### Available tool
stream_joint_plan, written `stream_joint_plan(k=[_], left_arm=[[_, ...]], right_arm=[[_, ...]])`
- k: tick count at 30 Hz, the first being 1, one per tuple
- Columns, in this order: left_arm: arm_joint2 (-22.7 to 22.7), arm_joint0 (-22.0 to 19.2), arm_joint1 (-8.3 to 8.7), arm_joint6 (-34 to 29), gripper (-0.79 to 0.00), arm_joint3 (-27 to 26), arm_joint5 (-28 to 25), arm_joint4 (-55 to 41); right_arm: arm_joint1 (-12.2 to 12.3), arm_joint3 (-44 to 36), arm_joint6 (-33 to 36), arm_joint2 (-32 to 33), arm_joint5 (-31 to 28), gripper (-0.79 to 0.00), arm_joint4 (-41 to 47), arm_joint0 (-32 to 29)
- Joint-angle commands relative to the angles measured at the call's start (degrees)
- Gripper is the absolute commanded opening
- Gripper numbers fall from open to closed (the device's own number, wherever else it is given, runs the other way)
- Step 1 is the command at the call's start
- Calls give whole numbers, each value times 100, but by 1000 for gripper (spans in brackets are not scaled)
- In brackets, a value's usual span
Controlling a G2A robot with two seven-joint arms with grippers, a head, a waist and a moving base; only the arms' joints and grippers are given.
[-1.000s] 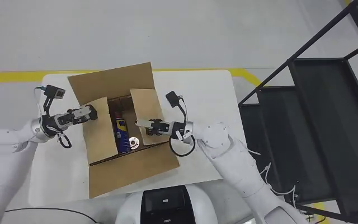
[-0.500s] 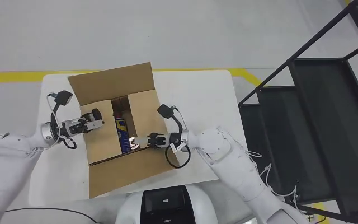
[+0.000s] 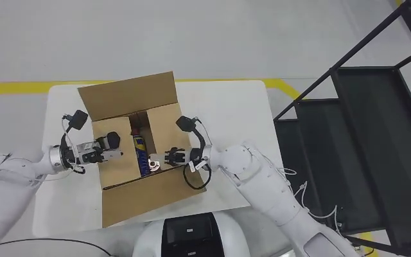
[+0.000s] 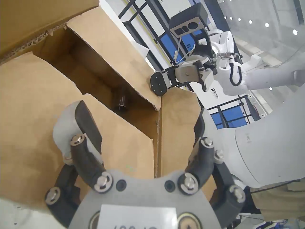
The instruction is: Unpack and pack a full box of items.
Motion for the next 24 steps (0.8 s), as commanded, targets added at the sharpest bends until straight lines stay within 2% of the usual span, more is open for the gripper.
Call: stream_joint_plan(k=[1, 7, 10, 15, 19, 24], left_arm=[[37, -55, 72, 83, 0, 1, -79, -278], [-124, -153, 320, 158, 0, 149, -154, -1399], [-454, -295, 454, 178, 0, 474, -173, -1076], [-936, -232, 551, 178, 0, 847, -173, -1108], [-1193, -151, 591, 178, 0, 1008, -173, -1109], [-1465, 25, 624, 178, 0, 878, -173, -1169]], right_arm=[[15, -98, 33, 138, -80, 0, 266, -2], [188, -550, 603, 893, 69, 0, 556, -179], [327, -873, 1060, 1356, 313, 0, 309, -427], [519, -1433, 1710, 1962, 619, 0, 80, -1120], [613, -1755, 1910, 2162, 747, 0, -11, -1690], [675, -1792, 1784, 2073, 786, 0, -281, -2200]])
